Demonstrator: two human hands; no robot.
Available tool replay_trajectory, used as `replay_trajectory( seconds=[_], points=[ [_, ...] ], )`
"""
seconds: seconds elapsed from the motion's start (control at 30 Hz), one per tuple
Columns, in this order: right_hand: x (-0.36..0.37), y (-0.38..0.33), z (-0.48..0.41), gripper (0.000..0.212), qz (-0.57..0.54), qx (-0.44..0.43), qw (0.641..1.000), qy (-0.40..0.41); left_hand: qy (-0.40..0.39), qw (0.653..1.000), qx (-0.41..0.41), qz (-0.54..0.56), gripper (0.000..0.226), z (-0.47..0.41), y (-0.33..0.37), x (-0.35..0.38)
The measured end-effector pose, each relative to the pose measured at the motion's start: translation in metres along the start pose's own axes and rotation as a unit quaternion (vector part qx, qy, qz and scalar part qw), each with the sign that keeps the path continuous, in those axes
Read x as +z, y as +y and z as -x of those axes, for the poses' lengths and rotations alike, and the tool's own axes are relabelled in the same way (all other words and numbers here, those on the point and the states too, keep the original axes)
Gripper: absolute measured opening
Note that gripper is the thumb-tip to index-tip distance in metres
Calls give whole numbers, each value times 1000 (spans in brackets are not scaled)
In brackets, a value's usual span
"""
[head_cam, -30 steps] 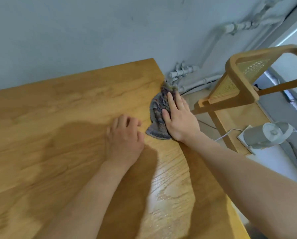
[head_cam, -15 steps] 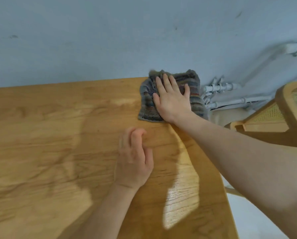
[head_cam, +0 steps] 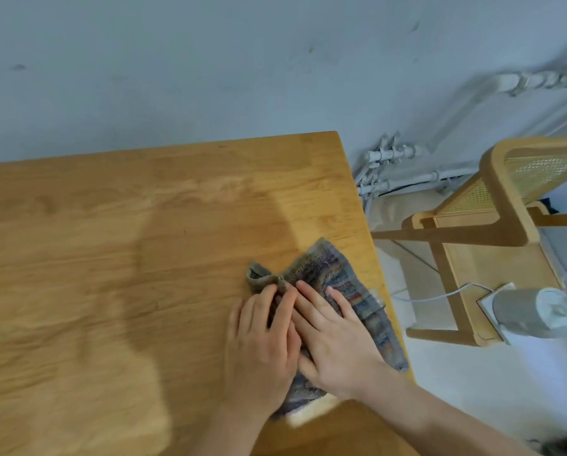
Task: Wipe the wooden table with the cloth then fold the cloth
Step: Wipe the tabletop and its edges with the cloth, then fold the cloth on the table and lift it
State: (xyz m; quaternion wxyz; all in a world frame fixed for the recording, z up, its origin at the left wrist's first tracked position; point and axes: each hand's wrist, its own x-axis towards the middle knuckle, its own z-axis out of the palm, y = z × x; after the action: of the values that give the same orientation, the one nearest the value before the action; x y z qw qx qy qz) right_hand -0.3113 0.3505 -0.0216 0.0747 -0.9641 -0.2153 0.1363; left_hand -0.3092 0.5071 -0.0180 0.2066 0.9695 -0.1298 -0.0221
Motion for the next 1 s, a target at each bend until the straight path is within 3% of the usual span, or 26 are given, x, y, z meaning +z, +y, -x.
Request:
replay_trajectory(
  seconds=[0.3,0.43,0.67,0.77,0.83,0.9,0.97,1.0],
  points=[
    [-35,54,-94,66,-1,116,993,33,-90,993,-47,-58,64,-64,3,-10],
    [-19,34,-42,66,-5,113,993,42,-119,989,-17,-83,70,-21,1,-12],
    [1,13,79,67,-71,15,997,-15,-173,980,-23,-94,83,82,33,-7],
    [0,18,124,71,-69,28,997,23,-171,981,-49,-74,93,102,38,-16],
    [-3,26,147,63,-85,65,992,69,-115,992,-26,-37,74,107,37,-18],
    [-1,33,164,49,-100,76,988,88,-90,995,47,2,40,108,42,-21],
    [4,38,177,36,-102,53,989,91,-131,987,94,-10,16,108,46,-22],
    [7,40,181,32,-105,41,990,89,-149,984,93,-26,15,109,46,-20]
  ],
)
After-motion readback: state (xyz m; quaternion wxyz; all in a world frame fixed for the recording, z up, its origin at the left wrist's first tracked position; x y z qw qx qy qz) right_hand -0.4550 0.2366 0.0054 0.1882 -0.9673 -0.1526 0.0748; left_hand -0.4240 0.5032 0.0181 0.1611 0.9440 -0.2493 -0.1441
